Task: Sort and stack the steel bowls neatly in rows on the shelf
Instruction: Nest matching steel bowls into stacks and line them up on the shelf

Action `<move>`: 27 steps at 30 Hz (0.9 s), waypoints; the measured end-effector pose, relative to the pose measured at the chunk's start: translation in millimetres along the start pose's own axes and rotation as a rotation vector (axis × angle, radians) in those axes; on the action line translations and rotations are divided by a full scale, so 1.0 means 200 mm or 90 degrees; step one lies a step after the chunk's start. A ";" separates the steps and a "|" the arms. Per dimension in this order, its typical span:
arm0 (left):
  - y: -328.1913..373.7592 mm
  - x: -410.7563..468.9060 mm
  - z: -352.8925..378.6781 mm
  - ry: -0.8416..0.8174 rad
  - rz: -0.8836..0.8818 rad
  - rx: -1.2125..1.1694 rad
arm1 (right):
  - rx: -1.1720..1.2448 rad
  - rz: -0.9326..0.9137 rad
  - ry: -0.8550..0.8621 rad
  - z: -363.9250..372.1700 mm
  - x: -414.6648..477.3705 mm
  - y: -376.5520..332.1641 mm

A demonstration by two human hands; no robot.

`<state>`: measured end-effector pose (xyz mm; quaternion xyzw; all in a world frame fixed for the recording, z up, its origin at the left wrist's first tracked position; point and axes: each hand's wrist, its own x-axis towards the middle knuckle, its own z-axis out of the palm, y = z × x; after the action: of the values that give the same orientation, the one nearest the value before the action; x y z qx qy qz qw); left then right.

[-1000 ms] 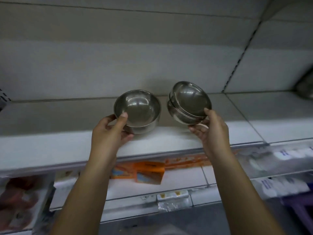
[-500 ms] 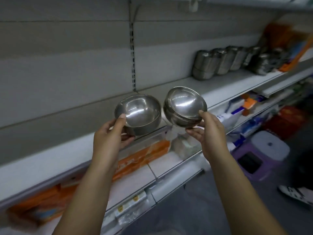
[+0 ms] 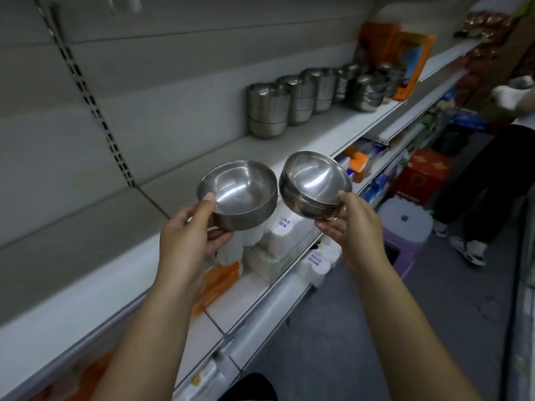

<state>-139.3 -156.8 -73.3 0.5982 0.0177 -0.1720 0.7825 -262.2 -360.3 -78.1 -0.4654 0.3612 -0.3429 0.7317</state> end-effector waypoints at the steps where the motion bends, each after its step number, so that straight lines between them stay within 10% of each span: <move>1: 0.01 0.05 0.03 -0.002 0.001 0.001 | 0.004 -0.002 0.001 0.01 0.05 0.00; 27: -0.19 0.90 1.24 0.042 0.022 0.017 | 0.006 0.008 0.022 -0.16 1.46 -0.25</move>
<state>-26.5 -444.4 -80.8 0.6141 0.0311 -0.1390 0.7762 -150.0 -635.3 -103.3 -0.4539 0.3750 -0.3480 0.7296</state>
